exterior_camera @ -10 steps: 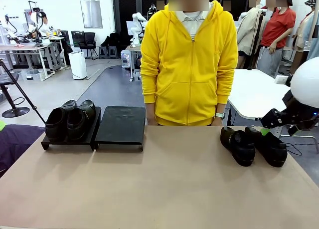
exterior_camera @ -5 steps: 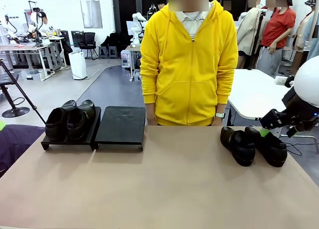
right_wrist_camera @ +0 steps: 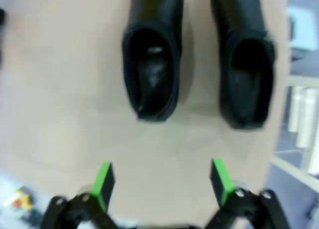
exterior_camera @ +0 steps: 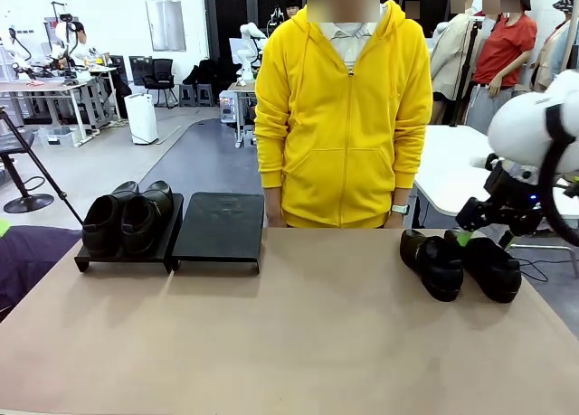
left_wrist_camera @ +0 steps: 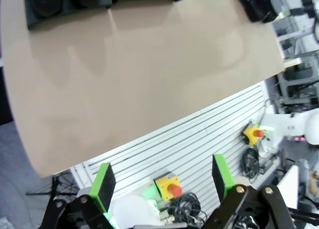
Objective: Organize the shoes by placing them on the stand.
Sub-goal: Pick up one Shoe and place it in the middle of the table.
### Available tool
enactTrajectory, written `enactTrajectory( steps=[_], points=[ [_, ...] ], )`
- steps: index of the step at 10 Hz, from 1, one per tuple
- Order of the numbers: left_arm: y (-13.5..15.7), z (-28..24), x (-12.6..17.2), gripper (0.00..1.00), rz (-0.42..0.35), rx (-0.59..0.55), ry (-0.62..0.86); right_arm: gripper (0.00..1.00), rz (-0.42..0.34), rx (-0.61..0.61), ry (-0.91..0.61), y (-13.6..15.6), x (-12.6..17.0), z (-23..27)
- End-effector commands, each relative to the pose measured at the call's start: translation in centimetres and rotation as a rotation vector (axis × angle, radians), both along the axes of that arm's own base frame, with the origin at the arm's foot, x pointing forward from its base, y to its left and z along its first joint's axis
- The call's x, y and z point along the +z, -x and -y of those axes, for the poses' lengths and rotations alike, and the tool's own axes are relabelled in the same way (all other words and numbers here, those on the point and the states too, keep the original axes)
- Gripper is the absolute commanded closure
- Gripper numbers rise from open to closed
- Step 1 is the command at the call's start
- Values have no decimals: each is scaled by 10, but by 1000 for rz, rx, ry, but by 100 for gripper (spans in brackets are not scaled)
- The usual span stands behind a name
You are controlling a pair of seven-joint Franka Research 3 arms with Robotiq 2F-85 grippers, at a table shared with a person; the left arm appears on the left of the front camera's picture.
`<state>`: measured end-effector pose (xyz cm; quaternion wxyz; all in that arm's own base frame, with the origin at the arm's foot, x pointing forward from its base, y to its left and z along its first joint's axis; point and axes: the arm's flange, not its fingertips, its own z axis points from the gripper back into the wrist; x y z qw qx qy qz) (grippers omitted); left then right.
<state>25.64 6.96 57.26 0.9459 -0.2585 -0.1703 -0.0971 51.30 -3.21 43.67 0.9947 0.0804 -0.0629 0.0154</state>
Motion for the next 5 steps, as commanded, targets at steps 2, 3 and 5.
enactTrajectory(
  steps=[2,3,5],
  points=[
    [0,-1,2,0,-15,10,-7,0,32,-21,16,-45,-42,4],
    [0,-1,2,0,-15,10,-7,0,68,-7,1,-50,-53,2],
    [0,-1,2,0,-15,10,-7,0,106,15,-2,-55,-54,-1]
  ],
)
